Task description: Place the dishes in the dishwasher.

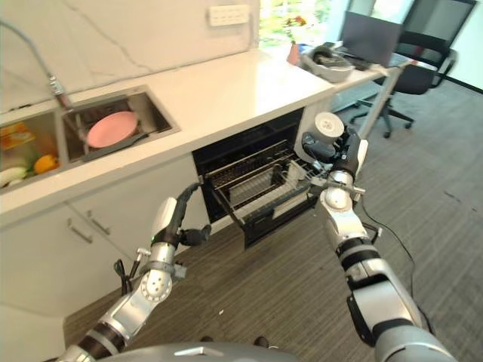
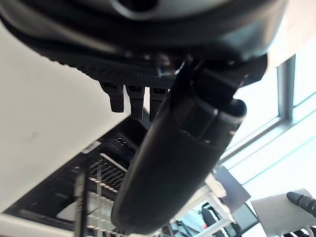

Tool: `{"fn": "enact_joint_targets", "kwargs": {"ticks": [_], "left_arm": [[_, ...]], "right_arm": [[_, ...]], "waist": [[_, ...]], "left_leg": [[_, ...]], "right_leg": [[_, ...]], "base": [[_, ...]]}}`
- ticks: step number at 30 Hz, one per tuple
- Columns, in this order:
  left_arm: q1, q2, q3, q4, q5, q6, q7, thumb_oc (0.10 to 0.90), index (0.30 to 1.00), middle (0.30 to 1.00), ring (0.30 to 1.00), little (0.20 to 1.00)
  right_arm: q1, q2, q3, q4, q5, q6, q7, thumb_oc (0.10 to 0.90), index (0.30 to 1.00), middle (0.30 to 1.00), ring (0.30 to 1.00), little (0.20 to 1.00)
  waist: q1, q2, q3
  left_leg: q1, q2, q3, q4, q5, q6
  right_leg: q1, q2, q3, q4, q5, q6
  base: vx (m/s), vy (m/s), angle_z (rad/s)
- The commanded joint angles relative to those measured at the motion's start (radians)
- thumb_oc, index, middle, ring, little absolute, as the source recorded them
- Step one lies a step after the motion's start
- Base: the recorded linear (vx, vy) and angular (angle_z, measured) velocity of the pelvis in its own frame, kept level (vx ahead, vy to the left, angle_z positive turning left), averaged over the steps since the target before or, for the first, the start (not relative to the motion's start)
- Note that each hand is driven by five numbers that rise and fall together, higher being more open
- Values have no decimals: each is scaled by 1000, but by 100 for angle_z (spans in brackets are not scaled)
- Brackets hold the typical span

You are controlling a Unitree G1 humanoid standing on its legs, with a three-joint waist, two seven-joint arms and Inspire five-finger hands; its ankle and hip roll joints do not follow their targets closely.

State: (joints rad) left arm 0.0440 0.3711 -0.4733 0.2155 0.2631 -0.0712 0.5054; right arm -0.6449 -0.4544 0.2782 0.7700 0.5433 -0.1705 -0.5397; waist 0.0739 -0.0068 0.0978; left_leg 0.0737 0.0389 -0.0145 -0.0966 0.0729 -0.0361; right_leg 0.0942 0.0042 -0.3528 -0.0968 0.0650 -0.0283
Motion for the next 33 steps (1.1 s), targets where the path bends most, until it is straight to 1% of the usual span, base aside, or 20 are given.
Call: {"fn": "enact_joint_targets", "kwargs": {"ticks": [1,2,3,4,5,6,8,9,10,11,12,14,18,20,21,22,25,30,31,33], "left_arm": [[-65,90,-18,28,-29,-80,-15,800,900,900,900,900],[-66,90,-18,29,-29,-81,-15,800,900,900,900,900],[-57,97,-29,70,-27,-79,-30,800,900,900,900,900],[-48,121,-45,114,-18,-84,-44,800,900,900,900,900],[-45,130,-51,135,-15,-84,-46,800,900,900,900,900],[-44,147,-56,160,-7,-85,-48,800,900,900,900,900],[-35,159,-60,192,-1,-86,-52,800,900,900,900,900],[-38,157,-62,194,-1,-88,-51,800,900,900,900,900],[-39,169,-65,197,6,-86,-51,800,900,900,900,900],[-28,166,-64,206,17,-89,-52,800,900,900,900,900],[-28,166,-64,206,17,-89,-52,800,900,900,900,900],[-12,146,-54,224,23,-83,-44,800,900,900,900,900],[-13,139,-46,245,32,-76,-35,800,900,900,900,900],[-20,139,-40,258,29,-76,-28,800,900,900,900,900],[-25,138,-34,260,25,-76,-23,800,900,900,900,900],[-30,137,-27,262,21,-75,-19,800,900,900,900,900],[-39,133,-11,272,1,-76,-18,800,900,900,900,900],[-35,123,3,300,-15,-74,-25,800,900,900,900,900],[-24,116,13,325,-15,-68,-23,800,900,900,900,900],[-18,117,23,326,-10,-63,-23,800,900,900,900,900]], "right_arm": [[-227,13,0,153,-42,-38,36,400,300,300,300,300],[-229,13,0,155,-41,-39,37,400,300,300,300,300],[-254,15,-1,226,-46,-34,40,400,300,300,300,300],[-303,22,-15,313,-32,-36,37,400,300,300,300,300],[-327,9,-8,349,-47,-33,34,400,300,300,300,300],[-362,-7,3,386,-69,-30,29,400,300,300,300,300],[-393,-40,6,430,-88,-23,28,400,300,300,300,300],[-395,-41,6,432,-88,-24,29,400,300,300,300,300],[-413,-74,22,457,-118,-13,32,400,300,300,300,300],[-428,-126,40,503,-169,10,36,400,300,300,300,300],[-428,-126,40,503,-169,10,36,400,300,300,300,300],[-416,-173,19,563,-189,30,20,400,300,300,300,300],[-393,-155,-13,593,-185,38,11,400,300,300,300,300],[-393,-150,-11,592,-187,39,12,400,300,300,300,300],[-392,-146,-16,591,-185,39,12,657,686,686,686,686],[-386,-137,-21,593,-185,39,6,800,900,900,900,900],[-373,-122,-27,578,-166,36,32,800,900,900,900,900],[-361,-112,-26,558,-167,34,36,800,900,900,900,900],[-337,-87,-32,531,-173,30,29,800,900,900,900,900],[-307,-57,-19,504,-192,28,41,800,900,900,900,900]], "waist": [[60,-88,6],[59,-89,6],[80,-92,18],[116,-94,48],[128,-96,64],[148,-96,83],[173,-96,107],[172,-96,104],[190,-94,123],[212,-96,143],[212,-96,143],[231,-100,163],[248,-107,183],[250,-111,187],[251,-113,187],[250,-114,187],[245,-125,177],[231,-136,166],[214,-147,150],[202,-152,132]], "left_leg": [[-35,13,3,9,-54,-33],[-36,13,2,9,-54,-33],[-57,13,-11,9,-44,-35],[-101,17,-32,9,-30,-48],[-127,16,-40,9,-14,-51],[-166,20,-55,9,-3,-64],[-226,20,-75,9,19,-79],[-231,20,-77,9,20,-80],[-264,20,-90,9,32,-91],[-301,15,-109,9,45,-102],[-301,15,-109,9,45,-102],[-339,6,-142,9,54,-107],[-345,4,-160,9,56,-99],[-344,2,-165,9,57,-99],[-344,-1,-167,9,57,-98],[-343,-3,-169,9,56,-97],[-329,-8,-164,9,47,-93],[-308,-8,-144,9,39,-90],[-284,-7,-129,9,24,-80],[-255,-3,-111,9,11,-72]], "right_leg": [[17,-125,-3,10,-61,151],[17,-125,-4,10,-61,151],[8,-124,-20,10,-63,151],[-16,-120,-44,10,-69,151],[-36,-120,-53,10,-61,153],[-67,-116,-66,10,-63,152],[-109,-112,-89,10,-61,151],[-114,-111,-90,10,-61,151],[-135,-110,-107,10,-62,152],[-156,-108,-134,10,-67,152],[-156,-108,-134,10,-67,152],[-168,-106,-171,10,-76,155],[-167,-101,-180,10,-83,150],[-164,-102,-185,10,-86,148],[-162,-103,-187,10,-86,147],[-161,-104,-189,10,-86,146],[-153,-109,-188,10,-83,147],[-141,-114,-171,10,-76,149],[-130,-117,-154,10,-70,151],[-118,-117,-130,10,-67,152]], "base": [[-20,-49,63],[-18,-32,86],[-83,-80,93],[-135,-85,53],[-172,-106,19],[-140,-68,26],[-86,-60,60],[-68,-51,59],[-57,-66,45],[-58,-64,23],[10,-45,48],[24,-40,67],[11,-10,36],[0,0,0],[-12,12,5],[-11,15,7],[1,32,3],[-1,51,-12],[32,68,-28],[43,94,-26]]}}
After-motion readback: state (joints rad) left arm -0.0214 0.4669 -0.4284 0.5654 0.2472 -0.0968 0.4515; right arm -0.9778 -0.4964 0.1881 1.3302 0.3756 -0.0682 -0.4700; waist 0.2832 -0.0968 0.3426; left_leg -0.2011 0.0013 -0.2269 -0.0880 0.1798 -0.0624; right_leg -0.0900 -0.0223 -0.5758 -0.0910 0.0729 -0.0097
